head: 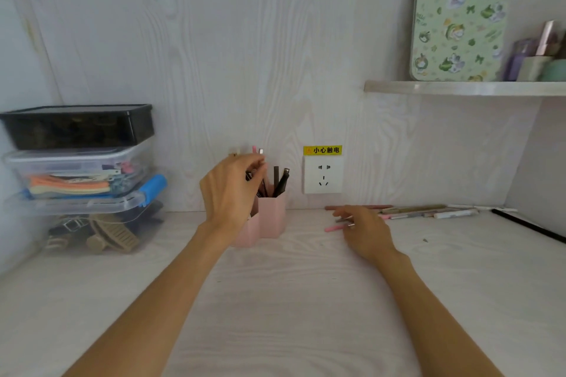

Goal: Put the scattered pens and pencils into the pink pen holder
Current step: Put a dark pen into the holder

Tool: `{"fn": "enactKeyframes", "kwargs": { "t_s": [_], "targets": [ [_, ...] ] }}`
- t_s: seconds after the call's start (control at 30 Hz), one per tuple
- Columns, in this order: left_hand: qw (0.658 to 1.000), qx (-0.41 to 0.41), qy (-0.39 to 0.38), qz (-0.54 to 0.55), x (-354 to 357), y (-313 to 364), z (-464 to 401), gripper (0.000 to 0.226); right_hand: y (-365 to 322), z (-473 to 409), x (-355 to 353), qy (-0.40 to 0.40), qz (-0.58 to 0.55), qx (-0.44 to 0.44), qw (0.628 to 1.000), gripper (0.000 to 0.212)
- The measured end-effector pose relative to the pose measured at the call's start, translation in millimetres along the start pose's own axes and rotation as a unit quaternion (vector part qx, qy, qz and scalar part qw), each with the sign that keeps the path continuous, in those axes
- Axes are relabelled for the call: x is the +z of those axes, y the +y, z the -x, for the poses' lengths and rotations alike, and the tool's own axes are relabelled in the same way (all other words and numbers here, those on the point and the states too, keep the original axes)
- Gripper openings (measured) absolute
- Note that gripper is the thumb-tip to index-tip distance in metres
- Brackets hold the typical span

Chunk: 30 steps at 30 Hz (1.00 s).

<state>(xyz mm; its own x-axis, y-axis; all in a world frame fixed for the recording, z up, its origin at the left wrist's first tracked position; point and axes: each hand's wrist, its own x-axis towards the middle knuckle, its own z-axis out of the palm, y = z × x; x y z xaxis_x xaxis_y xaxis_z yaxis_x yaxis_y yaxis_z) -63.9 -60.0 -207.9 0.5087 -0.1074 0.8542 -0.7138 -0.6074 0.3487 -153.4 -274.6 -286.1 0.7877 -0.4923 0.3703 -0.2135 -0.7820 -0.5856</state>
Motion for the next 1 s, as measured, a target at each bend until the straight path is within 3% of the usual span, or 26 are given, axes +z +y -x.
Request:
{"fn": "enactKeyframes", "kwargs": {
  "t_s": [0.2,0.27,0.33,0.43,0.5,0.57,0.67,0.73,0.8,0.9,1.0],
  "targets": [
    [0.983,0.061,-0.142,-0.095,-1.4,-15.9,-5.1,0.027,-0.7,-0.6,0.0,-0.028,0.078,-0.054,0.995,0.030],
    [0.981,0.080,-0.148,-0.094,-7.5,-18.3,-5.5,0.029,-0.7,0.4,-0.5,-0.037,0.092,-0.055,0.994,0.024],
    [0.988,0.084,-0.107,-0.070,-16.4,-21.1,1.4,0.031,-0.8,0.8,-1.2,-0.031,0.101,-0.066,0.992,0.020],
    [0.999,0.015,-0.006,0.034,-25.9,-30.1,28.1,0.032,-2.1,1.6,-1.4,-0.027,0.119,-0.093,0.988,0.016],
    [0.989,-0.082,0.047,0.111,-27.7,-40.2,49.3,0.027,-8.0,2.5,0.2,-0.030,0.149,-0.126,0.980,0.015],
    [0.967,-0.203,0.039,0.148,-23.1,-51.5,61.8,0.020,-16.9,2.4,-0.4,0.003,0.143,-0.169,0.975,0.014],
    [0.932,-0.313,-0.097,0.155,-13.0,-67.1,67.7,0.028,-43.7,3.5,-10.6,0.132,-0.032,-0.162,0.978,0.008],
    [0.908,-0.326,-0.190,0.181,-9.1,-68.3,67.9,0.042,-69.5,2.2,-20.6,0.210,-0.197,-0.151,0.946,0.005],
    [0.904,-0.295,-0.248,0.186,-4.1,-63.8,69.3,0.054,-95.4,-0.8,-31.0,0.268,-0.316,-0.158,0.896,0.014],
    [0.911,-0.263,-0.260,0.180,-2.8,-62.3,72.3,0.057,-135.9,-7.8,-40.0,0.313,-0.391,-0.185,0.846,0.023],
    [0.912,-0.268,-0.243,0.191,-5.4,-65.4,73.9,0.052,-168.4,-19.5,-38.2,0.337,-0.419,-0.188,0.822,0.021]
  ]
}}
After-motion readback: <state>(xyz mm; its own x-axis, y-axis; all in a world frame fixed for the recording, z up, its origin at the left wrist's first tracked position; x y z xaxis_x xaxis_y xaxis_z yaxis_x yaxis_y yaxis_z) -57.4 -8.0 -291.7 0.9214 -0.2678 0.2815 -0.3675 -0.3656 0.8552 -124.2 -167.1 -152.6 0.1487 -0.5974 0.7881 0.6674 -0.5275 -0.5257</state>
